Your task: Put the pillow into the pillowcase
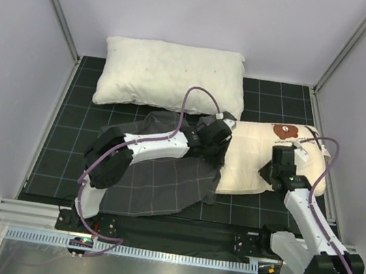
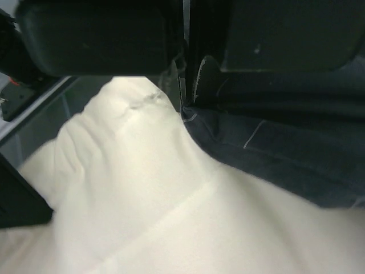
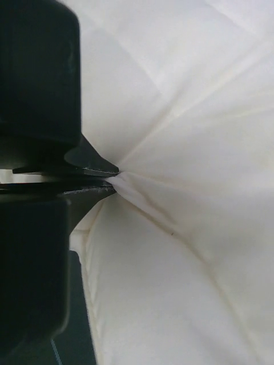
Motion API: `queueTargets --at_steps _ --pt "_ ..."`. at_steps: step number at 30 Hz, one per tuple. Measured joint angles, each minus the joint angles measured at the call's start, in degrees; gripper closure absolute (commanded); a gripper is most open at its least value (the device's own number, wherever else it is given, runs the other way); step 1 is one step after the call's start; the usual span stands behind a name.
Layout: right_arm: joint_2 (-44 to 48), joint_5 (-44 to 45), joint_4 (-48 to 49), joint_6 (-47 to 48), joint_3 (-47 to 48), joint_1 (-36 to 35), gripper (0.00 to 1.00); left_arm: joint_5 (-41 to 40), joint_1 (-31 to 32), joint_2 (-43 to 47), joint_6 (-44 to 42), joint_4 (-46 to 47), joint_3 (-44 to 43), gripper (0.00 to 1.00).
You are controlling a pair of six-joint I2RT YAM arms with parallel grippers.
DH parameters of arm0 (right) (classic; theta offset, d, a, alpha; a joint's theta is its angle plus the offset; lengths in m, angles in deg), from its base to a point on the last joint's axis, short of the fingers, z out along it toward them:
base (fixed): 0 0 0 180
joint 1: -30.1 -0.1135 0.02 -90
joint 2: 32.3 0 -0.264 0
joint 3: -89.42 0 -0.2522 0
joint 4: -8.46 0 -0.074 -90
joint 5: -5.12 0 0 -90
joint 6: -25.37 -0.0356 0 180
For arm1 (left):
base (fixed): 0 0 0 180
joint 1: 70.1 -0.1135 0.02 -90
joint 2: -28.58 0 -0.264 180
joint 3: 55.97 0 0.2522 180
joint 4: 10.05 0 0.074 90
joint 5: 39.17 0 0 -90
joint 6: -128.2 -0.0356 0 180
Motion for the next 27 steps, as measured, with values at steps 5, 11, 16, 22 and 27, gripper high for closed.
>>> queueTargets --at_steps 5,11,16,22,27 --pt "5.22 2.56 -4.74 -2.86 0.28 -22.03 0.96 -6.32 -4.17 8.41 -2.71 -4.55 8.26 0.98" --pt "2.43 -4.98 -9.31 -2.67 4.04 -36.0 0.22 -11.41 -6.71 24.79 -4.94 -9.33 17.9 0.95" --pt "3.96 -4.09 -12.02 1.64 9.73 -35.98 0.06 -12.63 -6.78 29.2 -5.7 -11.56 19.08 0.96" --pt "8.98 -2.6 -16.28 7.8 15.21 -25.83 0.02 -13.55 -5.66 29.18 -5.7 -12.92 20.81 0.96" --pt "6.73 3.87 -20.26 7.63 15.56 -12.66 0.0 -15.08 -3.21 28.96 -5.68 -13.33 20.79 0.96"
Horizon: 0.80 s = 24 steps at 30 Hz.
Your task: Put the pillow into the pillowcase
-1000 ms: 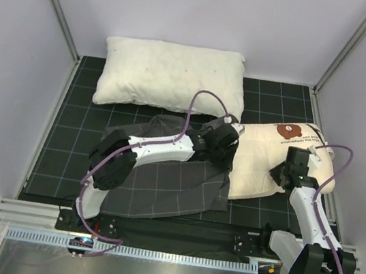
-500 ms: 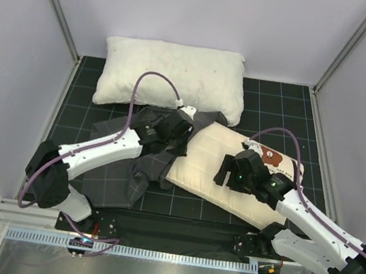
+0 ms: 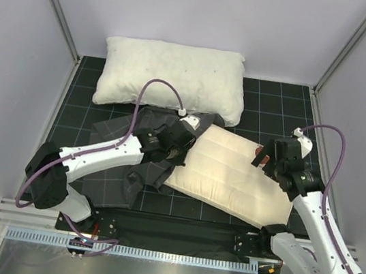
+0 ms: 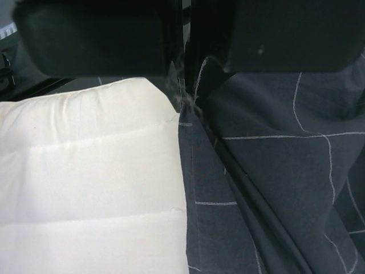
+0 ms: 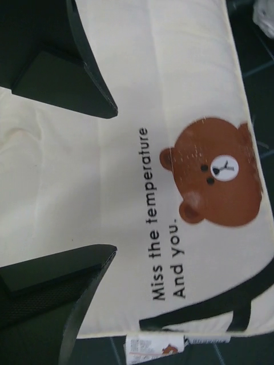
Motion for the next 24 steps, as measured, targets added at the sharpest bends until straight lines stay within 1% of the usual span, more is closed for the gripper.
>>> queueTargets --at_steps 4,8,9,10,12,13,14,15,17,19,22,24 --pt "-1.66 5.35 -2.4 -4.42 -0.85 5.2 0.0 -0.59 2.32 -1.38 0.0 -0.37 -0.44 0.96" --pt "-1.16 5.7 -0.11 -6.95 -6.51 11.54 0.0 -0.87 3.58 -2.78 -0.04 -0.72 -1.18 0.96" --pt "-1.16 5.14 1.2 -6.97 -8.79 12.94 0.05 -0.96 3.67 -2.8 -0.09 -0.83 -1.22 0.96" --pt "-1.25 4.46 2.67 -6.86 -10.62 13.57 0.14 -1.01 3.67 -2.8 -0.15 -0.94 -1.29 0.96" --pt "-1.79 2.91 6.1 -6.08 -12.9 13.7 0.35 -1.05 3.67 -2.8 -0.22 -1.09 -1.55 0.96" --pt "-2.36 2.38 8.39 -5.11 -13.77 13.29 0.44 -1.05 3.67 -2.8 -0.26 -1.2 -1.77 0.96" --pt "-2.99 2.58 9.81 -4.96 -14.19 12.04 0.54 -1.05 3.67 -2.8 -0.26 -1.42 -2.08 0.96" --pt "-3.93 3.87 11.19 -4.48 -14.45 9.31 0.69 -1.05 3.67 -2.8 -0.28 -1.55 -2.36 0.96" --pt "-6.56 6.51 13.51 -3.72 -13.99 2.67 0.86 -1.18 3.8 -2.8 -0.33 -2.16 -3.17 0.96" --pt "-10.36 8.13 14.88 -3.72 -11.78 -3.69 0.96 -1.68 4.17 -2.82 -0.44 -3.5 -4.26 0.96" --pt "-14.82 6.36 17.92 -3.85 -8.28 -10.6 0.96 -2.75 5.6 -3.19 -0.55 -6.73 -6.97 0.96" --pt "-15.45 4.74 18.69 -3.85 -6.82 -14.01 0.96 -2.99 6.78 -3.54 -0.76 -8.87 -9.01 0.95"
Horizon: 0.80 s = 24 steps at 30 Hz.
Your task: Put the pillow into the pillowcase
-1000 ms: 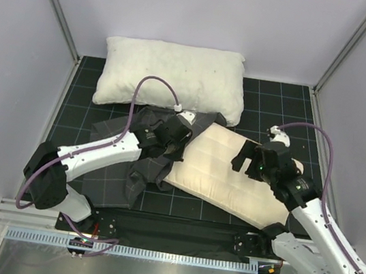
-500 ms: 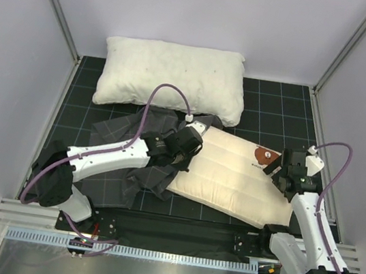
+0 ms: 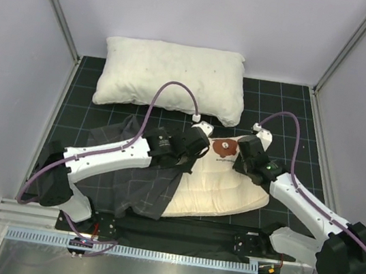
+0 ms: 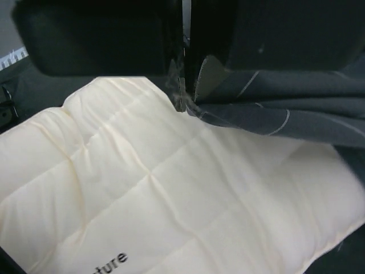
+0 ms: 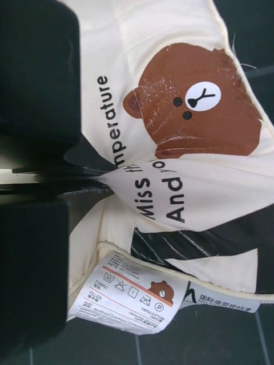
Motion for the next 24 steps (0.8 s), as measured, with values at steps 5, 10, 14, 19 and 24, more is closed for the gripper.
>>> queueTargets --at_steps 5,10,14,19,24 --pt "2.58 -4.57 -1.75 -0.09 2.27 -4.04 0.96 2.43 1.42 -0.31 -0.83 -2.95 -1.2 0.95" --pt "9.7 -2.82 -7.02 -0.59 2.25 -3.76 0.96 3.67 1.64 -2.1 -0.5 -2.73 -0.07 0.92" --pt "15.76 -2.84 -9.49 -2.12 1.6 -0.07 0.96 2.91 1.64 -1.31 0.61 -1.68 2.89 0.89" --pt "21.9 -3.08 -12.35 -4.2 -1.33 6.75 0.96 1.53 1.66 2.43 1.05 -0.92 3.5 0.84" --pt "25.07 -2.25 -15.5 -5.49 -1.99 7.91 0.96 0.33 2.49 5.51 0.74 -1.77 0.76 0.41"
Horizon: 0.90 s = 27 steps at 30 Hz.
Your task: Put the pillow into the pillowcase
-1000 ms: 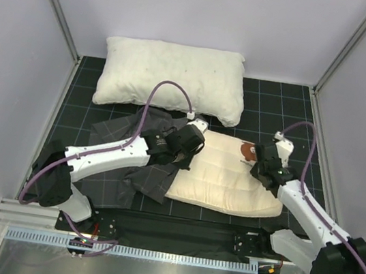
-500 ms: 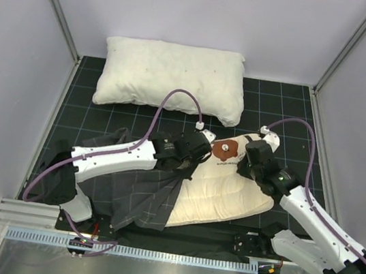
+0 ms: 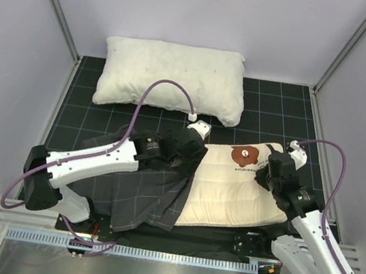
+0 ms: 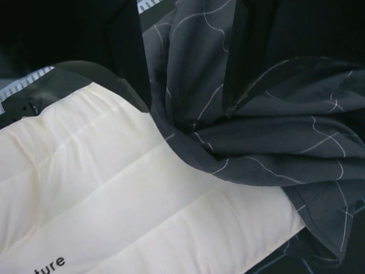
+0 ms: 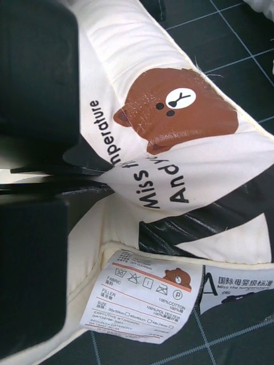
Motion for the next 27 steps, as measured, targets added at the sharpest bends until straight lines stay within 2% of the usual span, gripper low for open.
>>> queueTargets --at_steps 2,5,8,13,16,22,27 --pt "-0.22 -0.02 -0.17 -0.02 0.0 0.0 0.95 -1.62 1.11 0.17 0.22 -1.6 -1.79 0.32" --pt "-1.4 0.0 -0.15 0.0 -0.11 0.02 0.93 -5.25 3.5 0.02 0.76 -6.73 -4.66 0.28" --pt "-2.12 0.13 -0.04 0.02 -0.68 0.17 0.92 -10.54 8.22 -0.9 2.64 -14.73 -9.29 0.27" --pt "-3.13 0.57 0.55 0.13 -1.42 0.26 0.91 -15.89 20.59 -2.23 9.44 -22.73 -12.39 0.27" --pt "-3.96 0.63 1.42 0.28 -1.66 0.26 0.9 -15.45 25.94 -2.49 13.9 -22.43 -9.03 0.28" --pt "-4.13 0.63 2.58 0.72 -2.34 0.37 0.9 -13.53 25.7 -3.08 18.99 -16.26 5.49 0.25" --pt "-4.11 0.59 3.04 0.94 -2.58 0.37 0.91 -14.01 25.44 -8.15 20.33 -12.37 5.84 0.25"
